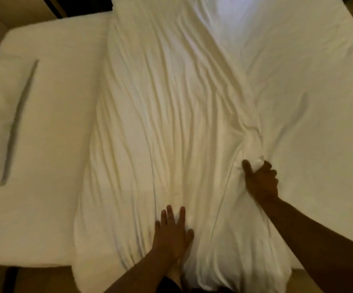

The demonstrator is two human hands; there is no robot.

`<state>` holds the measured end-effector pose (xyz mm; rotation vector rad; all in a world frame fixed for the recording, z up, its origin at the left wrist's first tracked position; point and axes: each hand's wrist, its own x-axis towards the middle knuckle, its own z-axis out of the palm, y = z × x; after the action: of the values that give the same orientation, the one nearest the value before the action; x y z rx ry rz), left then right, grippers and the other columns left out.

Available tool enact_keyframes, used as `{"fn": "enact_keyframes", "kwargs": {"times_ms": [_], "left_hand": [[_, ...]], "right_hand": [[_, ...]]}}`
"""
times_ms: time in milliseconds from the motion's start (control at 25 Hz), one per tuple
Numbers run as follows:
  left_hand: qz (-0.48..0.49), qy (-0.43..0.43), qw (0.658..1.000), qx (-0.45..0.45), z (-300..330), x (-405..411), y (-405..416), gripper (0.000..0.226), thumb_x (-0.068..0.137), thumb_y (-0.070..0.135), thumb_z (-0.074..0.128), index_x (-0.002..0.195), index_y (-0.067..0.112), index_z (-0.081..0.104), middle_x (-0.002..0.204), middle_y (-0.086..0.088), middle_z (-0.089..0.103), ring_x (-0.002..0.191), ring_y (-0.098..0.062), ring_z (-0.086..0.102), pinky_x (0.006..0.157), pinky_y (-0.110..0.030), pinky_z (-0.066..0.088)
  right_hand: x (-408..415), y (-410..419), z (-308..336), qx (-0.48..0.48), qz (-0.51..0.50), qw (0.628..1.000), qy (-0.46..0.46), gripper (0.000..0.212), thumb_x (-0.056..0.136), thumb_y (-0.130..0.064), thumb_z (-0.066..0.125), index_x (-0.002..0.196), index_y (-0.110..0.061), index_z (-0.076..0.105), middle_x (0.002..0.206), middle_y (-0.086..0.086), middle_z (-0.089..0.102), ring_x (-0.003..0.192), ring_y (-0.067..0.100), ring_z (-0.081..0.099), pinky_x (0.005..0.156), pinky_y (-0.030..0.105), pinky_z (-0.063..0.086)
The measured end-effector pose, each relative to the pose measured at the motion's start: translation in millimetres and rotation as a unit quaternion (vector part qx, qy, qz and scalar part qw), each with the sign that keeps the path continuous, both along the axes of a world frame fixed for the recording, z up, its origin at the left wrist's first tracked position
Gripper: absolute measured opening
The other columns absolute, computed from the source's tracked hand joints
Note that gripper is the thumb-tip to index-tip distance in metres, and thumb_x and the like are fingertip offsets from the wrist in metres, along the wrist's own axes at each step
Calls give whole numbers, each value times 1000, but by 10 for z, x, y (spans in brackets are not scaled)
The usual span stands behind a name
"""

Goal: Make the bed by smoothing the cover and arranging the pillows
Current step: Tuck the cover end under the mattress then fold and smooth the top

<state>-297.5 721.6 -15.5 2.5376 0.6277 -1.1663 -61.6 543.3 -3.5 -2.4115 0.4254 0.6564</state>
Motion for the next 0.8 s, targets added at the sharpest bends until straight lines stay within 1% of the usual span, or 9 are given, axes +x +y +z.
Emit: {"fn": "enact_keyframes", "kwargs": {"times_ms": [80,160,240,360,480,560,680,720,800], "left_hand": [[0,17,1000,-19,60,-328,-89,76,98,63,25,154,37,-18,164,-17,-18,152,-37,-10,122,-57,5],[-28,5,1000,-6,60,-591,-162,77,97,65,26,154,39,-18,163,-18,-22,152,-39,-13,120,-61,2],[-57,-30,998,15,-29,-788,-226,78,94,68,23,155,38,-16,161,-21,-25,150,-44,-14,117,-66,-1],[-64,-71,995,23,-167,-963,-376,89,83,74,13,157,30,-10,160,-25,-23,148,-49,-13,113,-70,-2],[-92,-77,993,10,-245,-1210,-493,97,78,78,19,155,29,-13,160,-30,-16,148,-51,-8,112,-71,5],[-128,-97,987,-4,-177,-1469,-568,101,78,78,33,156,30,-11,160,-30,-13,149,-50,-3,112,-70,13],[-131,-79,988,-22,-30,-1795,-668,106,85,69,47,150,36,-29,161,-17,-27,151,-36,-16,119,-61,11],[-102,-101,990,-15,28,-1869,-706,107,86,61,53,150,36,-28,165,-13,-19,153,-32,-9,119,-61,16],[-72,-150,986,6,124,-1983,-796,110,79,49,67,159,28,-6,167,-10,6,153,-28,12,113,-62,28]], "right_hand": [[-814,-279,9,-66,-2,997,36,92,85,-76,45,140,-4,35,132,26,47,120,47,49,101,56,42],[-1365,-534,34,-100,3,995,26,87,85,-73,48,132,0,43,125,27,52,113,44,52,100,53,43],[-1631,-701,55,-127,13,992,-1,82,84,-70,53,129,-1,47,121,24,53,109,42,52,97,50,44],[-2001,-843,69,-157,-19,987,-26,89,76,-76,59,130,-7,46,122,19,51,108,38,54,93,49,49],[-2463,-821,53,-57,-120,991,32,91,79,-80,51,135,-9,43,125,17,57,112,37,58,98,45,47],[-2661,-836,94,8,-124,989,76,83,84,-78,43,137,-14,46,120,15,64,112,37,60,96,42,45],[-2680,-1122,343,71,-101,991,43,72,89,-72,42,133,-17,57,118,11,68,112,34,61,96,36,46],[-2621,-1284,441,77,-94,992,34,67,92,-66,45,134,-14,58,122,12,66,115,35,60,96,34,43],[-2483,-1702,545,71,-90,993,-2,61,96,-57,49,131,-9,61,121,16,65,116,37,59,93,32,41]]}}
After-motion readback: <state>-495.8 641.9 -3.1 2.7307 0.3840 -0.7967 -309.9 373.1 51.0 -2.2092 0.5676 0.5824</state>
